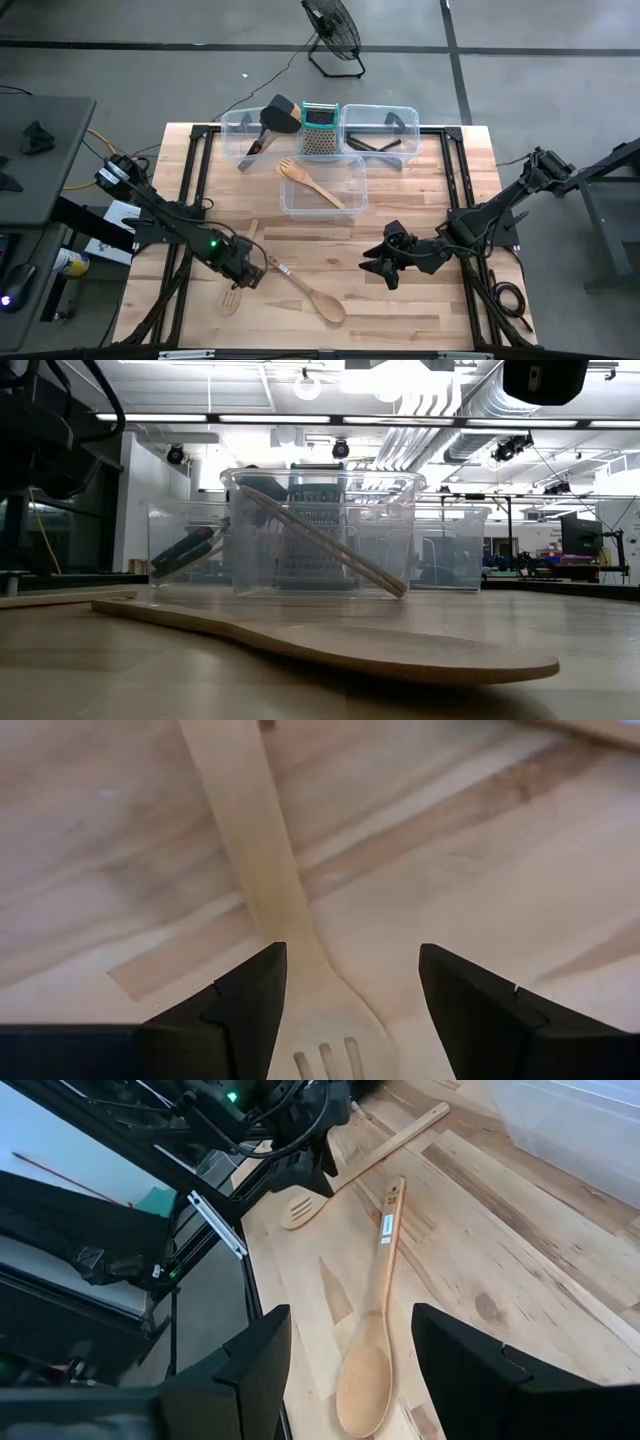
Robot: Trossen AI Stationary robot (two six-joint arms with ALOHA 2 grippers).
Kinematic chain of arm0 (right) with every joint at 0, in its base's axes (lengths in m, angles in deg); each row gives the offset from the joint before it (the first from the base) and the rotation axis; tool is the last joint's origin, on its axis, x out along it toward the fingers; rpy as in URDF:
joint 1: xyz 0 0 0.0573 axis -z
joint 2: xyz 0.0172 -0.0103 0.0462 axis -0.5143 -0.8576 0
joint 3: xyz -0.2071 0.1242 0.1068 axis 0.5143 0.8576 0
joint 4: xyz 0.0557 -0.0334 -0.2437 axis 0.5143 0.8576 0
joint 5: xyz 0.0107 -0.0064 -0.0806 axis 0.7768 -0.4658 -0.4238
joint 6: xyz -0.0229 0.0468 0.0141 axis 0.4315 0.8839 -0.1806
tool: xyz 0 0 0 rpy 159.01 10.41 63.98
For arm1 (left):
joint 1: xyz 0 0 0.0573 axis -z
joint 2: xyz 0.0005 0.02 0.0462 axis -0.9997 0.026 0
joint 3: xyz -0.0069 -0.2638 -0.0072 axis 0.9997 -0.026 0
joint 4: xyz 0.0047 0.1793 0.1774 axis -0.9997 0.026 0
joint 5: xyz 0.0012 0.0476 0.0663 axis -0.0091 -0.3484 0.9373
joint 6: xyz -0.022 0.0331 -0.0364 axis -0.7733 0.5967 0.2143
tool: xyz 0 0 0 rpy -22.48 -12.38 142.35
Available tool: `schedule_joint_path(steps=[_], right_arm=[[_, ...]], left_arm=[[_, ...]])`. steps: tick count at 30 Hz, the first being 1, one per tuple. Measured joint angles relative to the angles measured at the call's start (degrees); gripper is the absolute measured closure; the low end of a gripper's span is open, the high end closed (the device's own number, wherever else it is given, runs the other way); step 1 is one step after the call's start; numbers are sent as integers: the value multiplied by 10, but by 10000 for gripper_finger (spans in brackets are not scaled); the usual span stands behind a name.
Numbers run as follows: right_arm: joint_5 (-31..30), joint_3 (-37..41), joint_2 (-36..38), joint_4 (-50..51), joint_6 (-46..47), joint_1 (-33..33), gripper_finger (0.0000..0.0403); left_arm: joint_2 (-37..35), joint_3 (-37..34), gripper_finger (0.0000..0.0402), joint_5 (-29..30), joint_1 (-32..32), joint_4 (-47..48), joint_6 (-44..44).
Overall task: Pick & Place Kitchen Items
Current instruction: Put the light brown slotted spoon into the middle transparent bin
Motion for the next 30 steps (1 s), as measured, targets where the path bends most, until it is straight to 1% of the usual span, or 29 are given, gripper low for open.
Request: schedule_joint_path(steps=[8,30], right_arm=[[0,0,0,4,-2,0,202],[-2,0,0,6,-4,-1,202]], left_arm=[[0,0,176,22,0,36,-3],[0,0,176,25,0,127,-12]])
